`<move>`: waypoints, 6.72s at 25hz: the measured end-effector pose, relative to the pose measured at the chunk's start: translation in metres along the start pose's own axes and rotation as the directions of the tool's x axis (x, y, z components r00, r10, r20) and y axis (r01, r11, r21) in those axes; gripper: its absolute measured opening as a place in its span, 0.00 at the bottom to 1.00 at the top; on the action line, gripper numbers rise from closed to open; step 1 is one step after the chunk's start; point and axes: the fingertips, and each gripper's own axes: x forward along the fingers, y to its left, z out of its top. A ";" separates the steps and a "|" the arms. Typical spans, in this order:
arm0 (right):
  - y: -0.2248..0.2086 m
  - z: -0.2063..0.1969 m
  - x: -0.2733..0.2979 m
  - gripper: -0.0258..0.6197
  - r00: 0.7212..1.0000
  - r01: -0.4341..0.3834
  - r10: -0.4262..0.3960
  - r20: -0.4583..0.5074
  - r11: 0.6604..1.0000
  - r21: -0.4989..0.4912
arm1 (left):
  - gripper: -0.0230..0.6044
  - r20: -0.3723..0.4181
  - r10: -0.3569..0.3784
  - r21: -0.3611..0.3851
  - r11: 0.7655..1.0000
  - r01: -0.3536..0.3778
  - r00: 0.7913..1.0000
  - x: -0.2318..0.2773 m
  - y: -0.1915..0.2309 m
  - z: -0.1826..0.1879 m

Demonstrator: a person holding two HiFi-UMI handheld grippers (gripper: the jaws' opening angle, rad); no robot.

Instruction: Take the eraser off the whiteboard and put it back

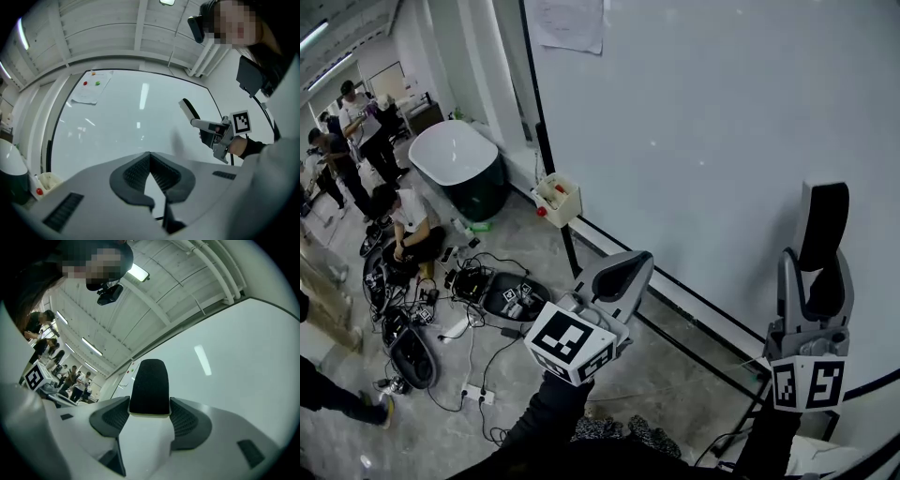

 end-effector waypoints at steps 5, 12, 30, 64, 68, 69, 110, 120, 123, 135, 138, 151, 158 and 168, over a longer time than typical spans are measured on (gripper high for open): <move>0.042 -0.003 0.022 0.47 0.999 -0.030 0.030 -0.015 0.999 -0.014 | 0.05 0.020 -0.007 -0.023 1.000 0.008 1.000 -0.013 0.034 -0.003; 0.120 -0.011 0.074 0.47 0.999 -0.006 0.006 -0.039 1.000 -0.001 | 0.05 0.023 -0.050 -0.036 0.998 0.051 0.998 -0.049 0.113 -0.001; 0.278 -0.047 0.167 0.47 0.988 -0.132 0.136 -0.067 0.989 0.066 | 0.05 -0.003 0.056 -0.055 0.997 -0.056 0.998 -0.125 0.256 -0.011; 0.412 -0.215 0.315 0.47 0.958 -0.006 0.045 -0.283 0.991 0.136 | 0.05 -0.065 -0.048 -0.025 0.999 0.046 0.997 -0.096 0.477 -0.042; 0.417 -0.228 0.321 0.47 0.949 0.031 0.013 -0.315 0.991 0.132 | 0.05 -0.069 -0.088 -0.051 0.995 0.085 0.994 -0.092 0.488 -0.049; 0.417 -0.230 0.322 0.47 0.948 0.039 0.004 -0.319 0.991 0.128 | 0.05 -0.068 -0.099 -0.058 0.994 0.096 0.993 -0.091 0.489 -0.050; 0.445 -0.331 0.310 0.47 0.817 0.009 0.005 -0.576 1.000 0.020 | 0.05 -0.087 -0.188 -0.131 0.976 0.175 0.978 -0.087 0.483 -0.072; 0.444 -0.328 0.305 0.47 0.810 -0.034 0.058 -0.583 0.998 0.053 | 0.05 -0.080 -0.201 -0.131 0.973 0.189 0.976 -0.085 0.480 -0.070; 0.446 -0.327 0.301 0.47 0.807 -0.045 0.082 -0.584 0.996 0.077 | 0.05 -0.079 -0.198 -0.132 0.974 0.187 0.977 -0.086 0.481 -0.070; 0.440 -0.319 0.299 0.47 0.829 -0.050 0.097 -0.551 0.994 0.100 | 0.05 -0.079 -0.231 -0.143 0.965 0.218 0.970 -0.071 0.469 -0.078; 0.440 -0.317 0.303 0.47 0.829 -0.069 0.114 -0.547 0.992 0.101 | 0.05 -0.070 -0.242 -0.152 0.961 0.229 0.968 -0.065 0.465 -0.077; 0.434 -0.337 0.296 0.47 0.769 -0.049 0.132 -0.626 0.988 0.149 | 0.05 -0.047 -0.276 -0.110 0.957 0.270 0.960 -0.045 0.448 -0.068; 0.433 -0.334 0.287 0.47 0.757 -0.031 0.156 -0.634 0.979 0.203 | 0.05 -0.051 -0.275 -0.130 0.955 0.267 0.960 -0.050 0.450 -0.070; 0.431 -0.325 0.277 0.47 0.778 -0.042 0.166 -0.605 0.976 0.215 | 0.05 -0.042 -0.274 -0.138 0.954 0.266 0.961 -0.050 0.453 -0.070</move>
